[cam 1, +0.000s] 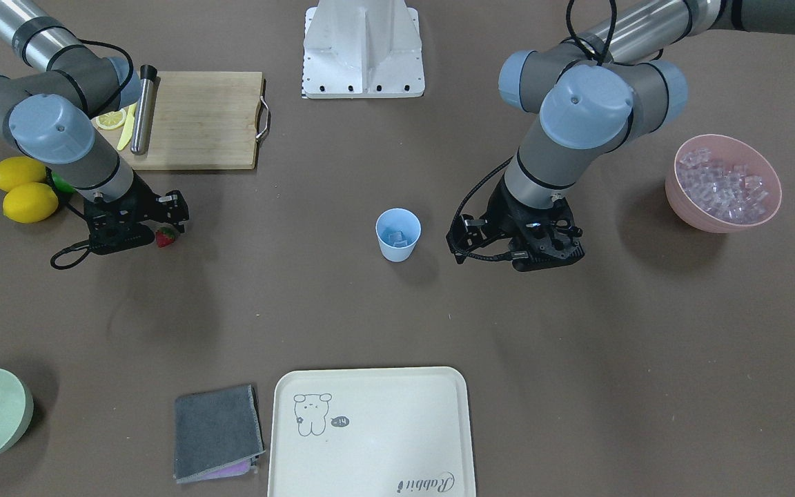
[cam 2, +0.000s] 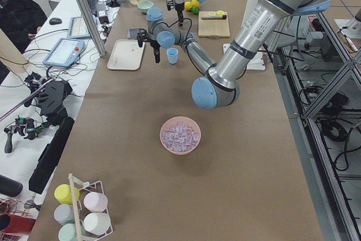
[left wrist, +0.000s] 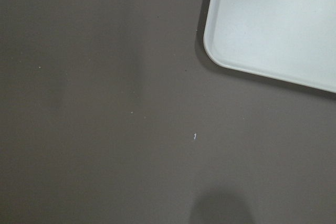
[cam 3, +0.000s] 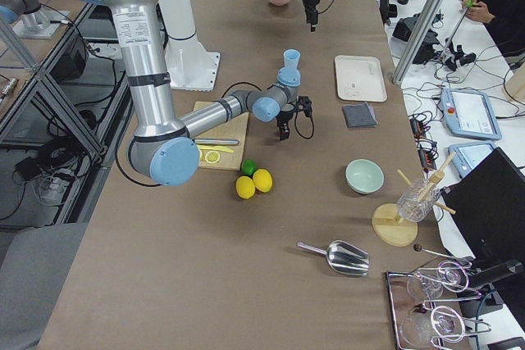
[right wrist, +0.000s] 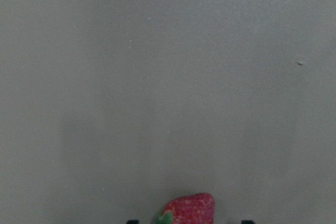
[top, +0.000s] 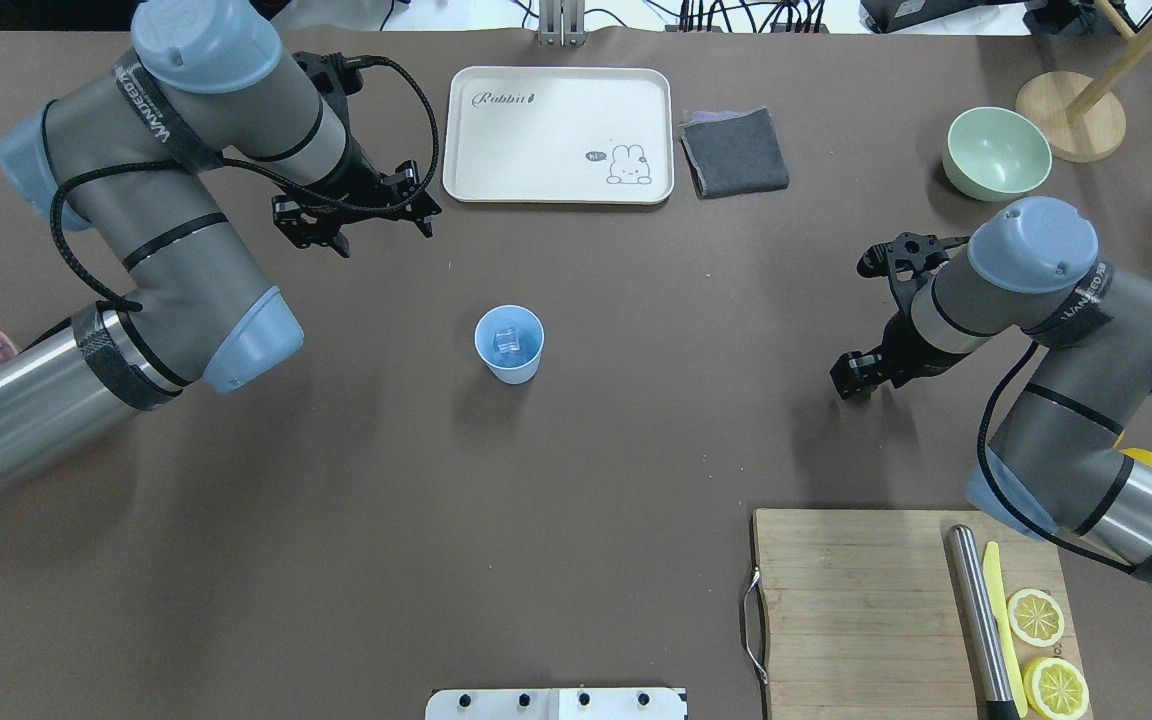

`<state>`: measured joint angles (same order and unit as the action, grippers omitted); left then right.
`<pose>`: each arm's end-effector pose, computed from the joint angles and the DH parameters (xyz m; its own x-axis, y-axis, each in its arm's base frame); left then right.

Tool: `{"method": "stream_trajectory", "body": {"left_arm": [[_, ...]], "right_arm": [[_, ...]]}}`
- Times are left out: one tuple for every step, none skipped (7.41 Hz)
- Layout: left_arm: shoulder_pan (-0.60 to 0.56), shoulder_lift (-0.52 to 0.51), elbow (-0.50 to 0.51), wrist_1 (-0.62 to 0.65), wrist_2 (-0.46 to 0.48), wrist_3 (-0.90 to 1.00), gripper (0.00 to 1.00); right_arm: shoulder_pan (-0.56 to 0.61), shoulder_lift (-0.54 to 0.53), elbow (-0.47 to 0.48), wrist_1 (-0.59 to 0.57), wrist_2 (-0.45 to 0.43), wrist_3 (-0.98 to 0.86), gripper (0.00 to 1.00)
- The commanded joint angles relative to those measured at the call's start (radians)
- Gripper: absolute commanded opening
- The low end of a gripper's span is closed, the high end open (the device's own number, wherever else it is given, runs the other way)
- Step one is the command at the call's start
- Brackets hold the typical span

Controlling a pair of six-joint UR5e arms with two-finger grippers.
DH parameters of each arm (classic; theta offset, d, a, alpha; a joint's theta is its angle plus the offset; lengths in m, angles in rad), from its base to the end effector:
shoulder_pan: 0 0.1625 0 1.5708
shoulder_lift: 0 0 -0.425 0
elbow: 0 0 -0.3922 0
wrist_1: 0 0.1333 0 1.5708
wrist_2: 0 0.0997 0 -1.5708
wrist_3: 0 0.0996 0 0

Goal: Put ice and strawberries in cup
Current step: 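Grasp the red strawberry with the right gripper while the left arm draws back, then carry the strawberry over the blue cup while the left arm returns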

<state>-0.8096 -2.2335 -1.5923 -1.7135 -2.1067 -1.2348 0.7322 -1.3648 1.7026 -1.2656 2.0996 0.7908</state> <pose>0.4204 -0.5607 0.2343 0.5608 -0.1776 -0.8087 0.1890 0.9784 -0.0838 -0.3820 -0.4551 0.4576 0.6708 -0.2135 0.7102 0.1682 0.9765 0.1346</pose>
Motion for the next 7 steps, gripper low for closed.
{"method": "stream_trajectory", "body": {"left_arm": [[0.001,0.002,-0.002,0.0,0.001,0.0,0.96],[0.0,0.002,-0.003,0.0,-0.001,0.0,0.96],[-0.002,0.002,-0.002,0.0,0.001,0.0,0.96],[-0.017,0.003,-0.005,0.0,-0.004,0.003,0.96],[-0.035,0.02,-0.009,0.0,-0.012,0.015,0.96],[-0.069,0.062,-0.034,0.0,-0.012,0.119,0.96],[-0.116,0.133,-0.07,0.0,-0.016,0.234,0.96]], "right_arm": [[-0.002,0.0,0.002,0.0,-0.003,0.002,0.41],[-0.002,0.001,0.006,0.0,-0.001,0.004,0.0],[-0.002,0.001,0.006,0.0,-0.001,0.002,0.0],[-0.002,0.007,0.009,0.0,-0.003,0.004,0.0],[0.01,0.038,0.011,-0.003,-0.003,0.011,0.0],[0.019,0.077,0.035,-0.014,0.0,0.043,0.0],[0.013,0.117,0.055,-0.014,0.0,0.117,0.0]]}}
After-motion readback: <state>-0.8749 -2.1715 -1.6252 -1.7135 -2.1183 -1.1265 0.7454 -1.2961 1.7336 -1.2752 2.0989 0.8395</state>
